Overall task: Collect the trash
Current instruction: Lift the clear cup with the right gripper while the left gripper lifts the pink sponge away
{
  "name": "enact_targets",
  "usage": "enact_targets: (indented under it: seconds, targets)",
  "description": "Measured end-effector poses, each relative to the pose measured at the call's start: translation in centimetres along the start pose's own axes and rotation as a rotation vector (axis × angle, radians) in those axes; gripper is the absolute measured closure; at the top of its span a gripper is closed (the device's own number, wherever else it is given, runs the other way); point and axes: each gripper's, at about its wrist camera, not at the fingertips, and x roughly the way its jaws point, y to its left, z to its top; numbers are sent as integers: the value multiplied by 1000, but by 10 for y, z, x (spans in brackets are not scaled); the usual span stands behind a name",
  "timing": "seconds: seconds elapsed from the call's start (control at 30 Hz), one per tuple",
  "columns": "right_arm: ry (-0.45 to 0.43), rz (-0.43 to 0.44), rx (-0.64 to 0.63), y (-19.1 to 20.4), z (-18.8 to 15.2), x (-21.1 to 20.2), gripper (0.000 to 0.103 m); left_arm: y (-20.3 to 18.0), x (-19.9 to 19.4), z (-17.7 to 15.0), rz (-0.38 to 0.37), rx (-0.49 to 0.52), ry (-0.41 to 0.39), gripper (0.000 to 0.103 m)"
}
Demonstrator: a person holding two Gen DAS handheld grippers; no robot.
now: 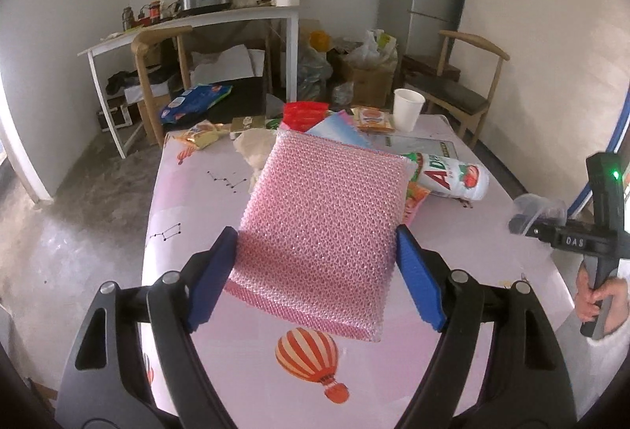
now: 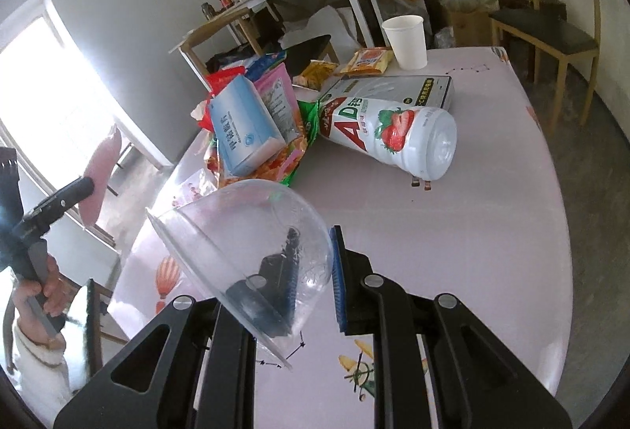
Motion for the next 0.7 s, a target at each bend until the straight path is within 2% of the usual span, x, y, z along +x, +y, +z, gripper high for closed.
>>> enact_targets:
  seconds: [0.2,0.33,0.43,0.53,0.6,0.63,0.7]
  targets:
    - [-36,20,31,-8,-4,-14,87,-26,-6,-1,-14,38,6,27]
    - [-64,62,51,-14,-15,-42,87,-56,-18,-8,-75,66,-1,27]
    - [-92,82,73,-30,-40,-80,87,-88,-27,-18,-158,100,9,27]
    - [-94,51,97,-54,-81,-118,87,-130,-35,-31,-303,126,31,27]
    - [-55,17,142,-79,-123,-139,87,-158,-35,-42,-408,147,62,27]
    - [-30,-9,166,-90,-145,-145,87,-180,-35,-50,-473,182,90,27]
    - [39,-85,204,-110,-187,-146,87,-223,-39,-70,-540,286,98,27]
